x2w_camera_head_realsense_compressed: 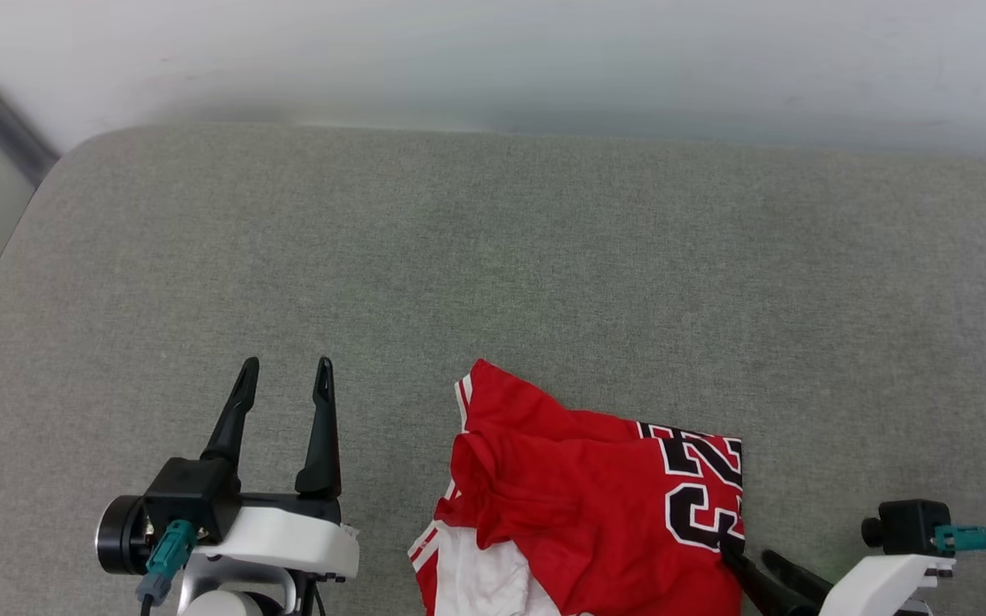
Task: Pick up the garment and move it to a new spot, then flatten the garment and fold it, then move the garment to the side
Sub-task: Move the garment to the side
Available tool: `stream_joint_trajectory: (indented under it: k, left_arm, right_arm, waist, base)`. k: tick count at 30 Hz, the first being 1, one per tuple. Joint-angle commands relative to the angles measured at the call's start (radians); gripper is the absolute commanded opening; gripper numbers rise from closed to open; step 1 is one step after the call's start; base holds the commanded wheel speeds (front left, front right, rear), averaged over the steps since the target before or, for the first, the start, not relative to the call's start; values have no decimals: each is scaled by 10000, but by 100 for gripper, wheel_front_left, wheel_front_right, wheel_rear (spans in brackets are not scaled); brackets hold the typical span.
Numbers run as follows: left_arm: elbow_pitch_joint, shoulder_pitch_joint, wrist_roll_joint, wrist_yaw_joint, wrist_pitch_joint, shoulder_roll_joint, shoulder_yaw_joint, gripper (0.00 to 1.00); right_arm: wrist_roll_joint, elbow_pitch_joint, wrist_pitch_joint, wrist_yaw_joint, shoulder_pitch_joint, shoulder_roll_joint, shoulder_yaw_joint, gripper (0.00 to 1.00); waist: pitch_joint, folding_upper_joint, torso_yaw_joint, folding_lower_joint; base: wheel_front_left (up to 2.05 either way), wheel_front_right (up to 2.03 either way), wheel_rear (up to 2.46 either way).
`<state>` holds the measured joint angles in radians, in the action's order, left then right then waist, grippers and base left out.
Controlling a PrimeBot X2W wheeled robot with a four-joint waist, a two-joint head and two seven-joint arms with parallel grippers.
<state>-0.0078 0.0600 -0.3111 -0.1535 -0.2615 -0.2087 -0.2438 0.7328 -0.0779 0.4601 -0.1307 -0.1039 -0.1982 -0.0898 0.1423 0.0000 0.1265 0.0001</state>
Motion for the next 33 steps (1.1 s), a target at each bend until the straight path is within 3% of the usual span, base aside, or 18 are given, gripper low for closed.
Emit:
stream_joint_trajectory:
  k: [1, 10, 11, 12, 13, 18, 25, 33]
  left_arm:
    - [32, 183, 75, 59, -47, 48, 74, 100]
    - [207, 355, 432, 475, -47, 302, 394, 100]
    - [229, 359, 467, 516, -47, 331, 426, 100]
    - [250, 363, 477, 557, -47, 359, 454, 100]
    - [259, 360, 518, 578, -47, 390, 476, 100]
    - [374, 233, 644, 700, -47, 499, 595, 100]
    - [418, 22, 780, 823, -47, 587, 771, 100]
    - [258, -300, 888, 986, -46, 683, 847, 100]
  right_arm:
    - [174, -159, 45, 0, 176, -78, -203, 100]
    - [1232, -1669, 64, 13, 955, -160, -1413, 100]
    - [1310, -1730, 26, 13, 1043, -195, -1527, 49]
    - [1413, -1779, -10, 13, 1102, -220, -1622, 18]
    - [1463, -1784, -53, 11, 1187, -268, -1730, 0]
    - [1411, -1312, -473, 5, 1644, -678, -2225, 0]
    - [39, -352, -523, 2, 1973, -1471, -2728, 0]
    - [-1648, 869, 649, 2, 2251, -2515, -2934, 0]
  waist:
    - [177, 0, 93, -1]
    - [482, 0, 90, -1]
    - [495, 0, 83, -1]
    - [501, 0, 79, -1]
    - [499, 0, 74, -1]
    - [287, 0, -5, -1]
    - [-256, 0, -343, -1]
    - [-581, 0, -1652, -1]
  base:
    - [0, 0, 0]
    - [0, 0, 0]
    - [0, 0, 0]
    - [0, 0, 0]
    - [0, 0, 0]
    - [0, 0, 0]
    - [0, 0, 0]
    - [0, 0, 0]
